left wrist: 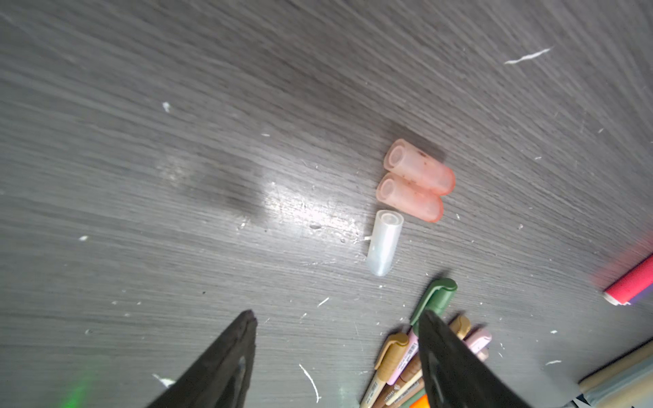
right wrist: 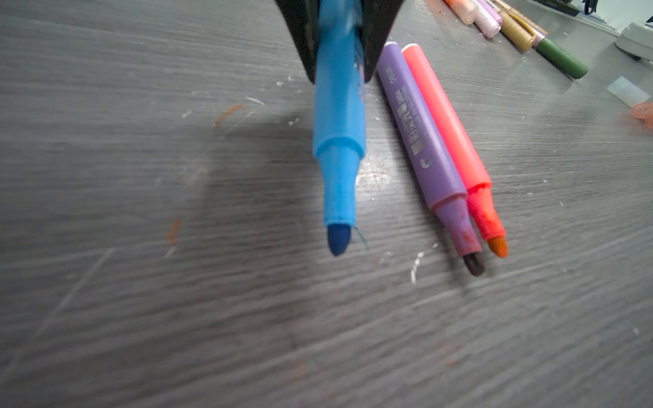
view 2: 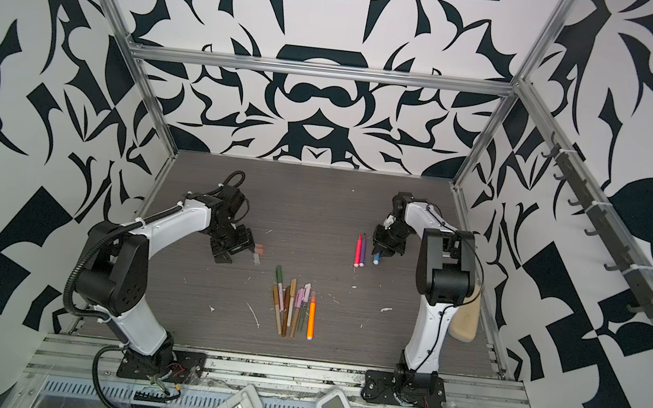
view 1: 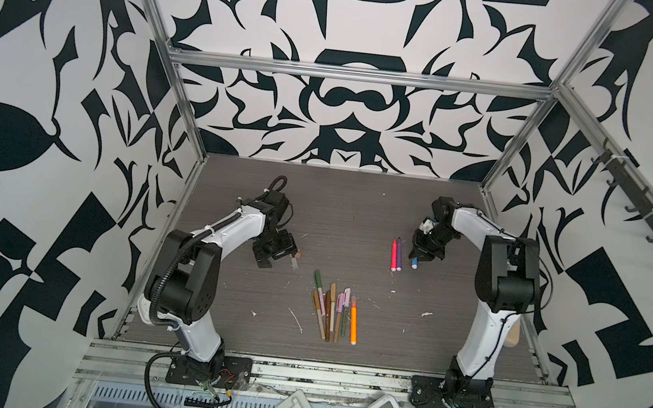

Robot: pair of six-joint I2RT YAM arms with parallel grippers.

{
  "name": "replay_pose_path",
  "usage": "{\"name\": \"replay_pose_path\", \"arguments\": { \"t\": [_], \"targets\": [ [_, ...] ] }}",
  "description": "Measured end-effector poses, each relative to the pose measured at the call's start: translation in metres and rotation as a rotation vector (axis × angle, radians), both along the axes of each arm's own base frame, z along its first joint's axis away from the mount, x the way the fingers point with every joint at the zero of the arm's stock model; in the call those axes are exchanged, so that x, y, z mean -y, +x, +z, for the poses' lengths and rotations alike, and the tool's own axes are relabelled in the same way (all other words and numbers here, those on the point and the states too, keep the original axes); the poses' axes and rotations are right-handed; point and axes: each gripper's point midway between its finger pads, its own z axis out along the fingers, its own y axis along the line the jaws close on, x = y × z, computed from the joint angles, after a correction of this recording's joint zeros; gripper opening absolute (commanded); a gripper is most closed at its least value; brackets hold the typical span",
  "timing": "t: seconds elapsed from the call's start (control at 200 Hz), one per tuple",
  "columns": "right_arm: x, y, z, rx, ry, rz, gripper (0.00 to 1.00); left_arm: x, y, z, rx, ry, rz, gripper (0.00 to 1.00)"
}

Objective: Open the pen caps
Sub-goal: 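Lay the uncapped blue highlighter beside the purple highlighter with the right gripper, then lower the right gripper onto the orange highlighter in the pile and close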

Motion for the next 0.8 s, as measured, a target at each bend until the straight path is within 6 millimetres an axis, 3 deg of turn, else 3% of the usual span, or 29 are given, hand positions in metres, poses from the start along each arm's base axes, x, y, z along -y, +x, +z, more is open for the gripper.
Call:
{"name": "replay_pose_path", "arguments": {
  "t": [0.195, 0.445, 0.575, 0.62, 0.805],
  "targets": [
    [-0.006, 0.004, 0.002, 0.013, 0.035, 0.000, 0.35, 0.000, 0.000, 0.000, -0.002, -0.003, 0.004, 0.73],
    [-0.019, 0.012, 0.008, 0.046, 0.119, 0.000, 0.36, 0.001, 0.000, 0.001, -0.003, -0.005, 0.010, 0.71],
    [-0.023, 0.013, 0.010, 0.051, 0.145, -0.001, 0.36, 0.001, 0.000, 0.001, -0.004, -0.008, 0.017, 0.84],
    [-0.024, 0.013, 0.011, 0.052, 0.148, -0.003, 0.36, 0.002, 0.001, 0.001, -0.002, -0.009, 0.012, 1.00],
    [-0.024, -0.002, 0.022, 0.073, 0.130, -0.001, 0.35, 0.001, 0.003, 0.003, 0.010, -0.010, 0.035, 0.99]
  ]
}}
